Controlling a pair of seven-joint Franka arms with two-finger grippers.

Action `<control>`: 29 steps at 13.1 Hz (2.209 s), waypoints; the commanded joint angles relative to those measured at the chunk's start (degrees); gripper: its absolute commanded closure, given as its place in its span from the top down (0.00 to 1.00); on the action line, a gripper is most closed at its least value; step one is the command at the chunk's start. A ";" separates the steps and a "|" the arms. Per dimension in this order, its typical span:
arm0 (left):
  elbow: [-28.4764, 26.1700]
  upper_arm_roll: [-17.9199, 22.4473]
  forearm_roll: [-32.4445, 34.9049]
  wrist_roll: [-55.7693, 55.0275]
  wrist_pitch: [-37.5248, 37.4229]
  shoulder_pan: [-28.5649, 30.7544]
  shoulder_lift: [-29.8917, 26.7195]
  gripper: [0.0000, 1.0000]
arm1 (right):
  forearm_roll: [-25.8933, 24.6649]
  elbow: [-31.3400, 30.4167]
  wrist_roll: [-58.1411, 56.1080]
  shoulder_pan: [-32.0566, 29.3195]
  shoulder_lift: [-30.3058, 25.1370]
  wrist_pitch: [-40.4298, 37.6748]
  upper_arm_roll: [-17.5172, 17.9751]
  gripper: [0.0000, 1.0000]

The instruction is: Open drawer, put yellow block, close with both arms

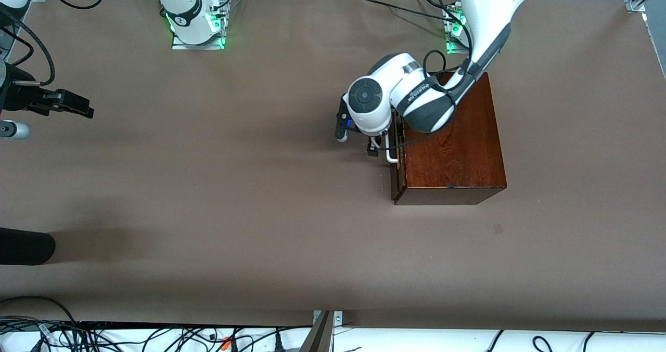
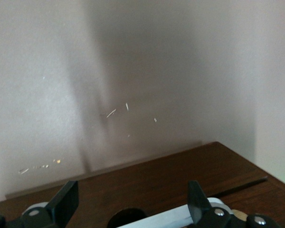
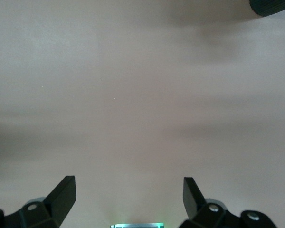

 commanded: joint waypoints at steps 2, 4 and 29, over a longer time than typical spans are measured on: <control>0.61 0.53 2.80 2.57 -1.87 0.67 -0.45 1.00 | -0.13 0.87 0.23 -0.23 -0.67 -0.07 0.17 1.00; 0.87 0.27 2.02 1.87 -1.78 0.67 -0.45 1.00 | 0.05 0.87 0.14 -0.23 -0.76 -0.07 0.17 1.00; 1.42 33.12 -21.02 -36.79 -17.88 9.74 -34.61 1.00 | 0.14 0.87 -0.83 -0.23 -0.67 0.81 0.26 1.00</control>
